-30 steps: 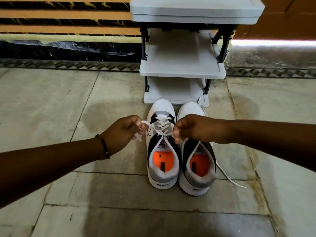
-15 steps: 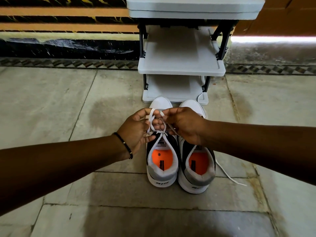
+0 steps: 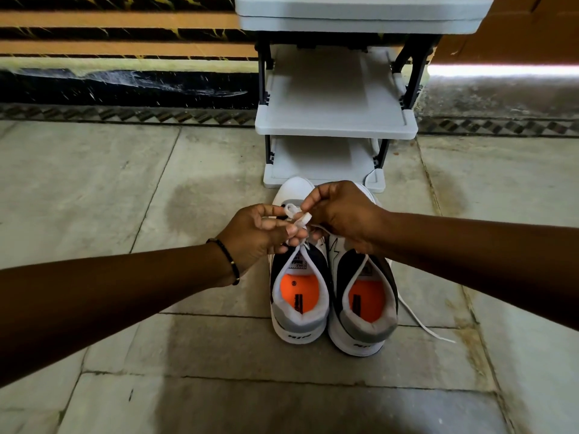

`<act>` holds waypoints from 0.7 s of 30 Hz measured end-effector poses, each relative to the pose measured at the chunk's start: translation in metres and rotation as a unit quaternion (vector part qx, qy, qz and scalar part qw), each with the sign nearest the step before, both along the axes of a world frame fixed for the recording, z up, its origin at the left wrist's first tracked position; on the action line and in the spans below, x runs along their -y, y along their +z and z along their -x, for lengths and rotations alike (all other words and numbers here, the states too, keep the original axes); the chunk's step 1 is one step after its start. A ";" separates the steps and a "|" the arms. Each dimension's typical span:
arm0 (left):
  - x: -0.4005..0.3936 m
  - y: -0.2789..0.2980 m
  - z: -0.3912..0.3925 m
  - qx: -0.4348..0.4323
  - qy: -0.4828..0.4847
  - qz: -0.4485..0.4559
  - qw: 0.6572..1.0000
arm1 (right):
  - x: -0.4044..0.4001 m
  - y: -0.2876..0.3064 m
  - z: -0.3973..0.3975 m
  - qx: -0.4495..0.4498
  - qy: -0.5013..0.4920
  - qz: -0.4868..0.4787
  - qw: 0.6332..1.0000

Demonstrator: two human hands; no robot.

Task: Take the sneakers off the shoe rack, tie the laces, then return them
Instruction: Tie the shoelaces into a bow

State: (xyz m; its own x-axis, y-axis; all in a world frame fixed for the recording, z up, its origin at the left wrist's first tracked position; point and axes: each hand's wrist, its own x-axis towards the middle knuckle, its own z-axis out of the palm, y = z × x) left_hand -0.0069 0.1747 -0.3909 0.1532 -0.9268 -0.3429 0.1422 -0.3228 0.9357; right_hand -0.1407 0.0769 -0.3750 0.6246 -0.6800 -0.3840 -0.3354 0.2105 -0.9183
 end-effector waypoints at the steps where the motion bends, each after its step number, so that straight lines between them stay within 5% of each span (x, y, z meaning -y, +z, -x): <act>1: 0.001 0.001 0.000 0.004 -0.005 -0.003 1.000 | 0.001 0.001 0.000 -0.002 0.019 0.028 0.999; 10: 0.003 0.003 -0.002 0.012 0.026 -0.057 0.998 | 0.003 0.021 -0.004 -0.077 0.227 0.144 0.960; 16: 0.011 0.007 0.001 0.014 0.018 -0.067 0.997 | -0.003 0.015 -0.002 -0.098 0.137 0.243 0.955; 21: 0.010 0.006 -0.002 -0.002 -0.023 -0.077 0.997 | -0.005 0.011 -0.001 -0.098 0.129 0.227 0.960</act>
State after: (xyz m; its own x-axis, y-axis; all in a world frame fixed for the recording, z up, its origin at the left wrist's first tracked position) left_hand -0.0053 0.1644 -0.3844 0.1101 -0.8687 -0.4830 0.1269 -0.4697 0.8737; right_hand -0.1400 0.0816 -0.3638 0.7413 -0.6369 -0.2120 -0.4982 -0.3103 -0.8097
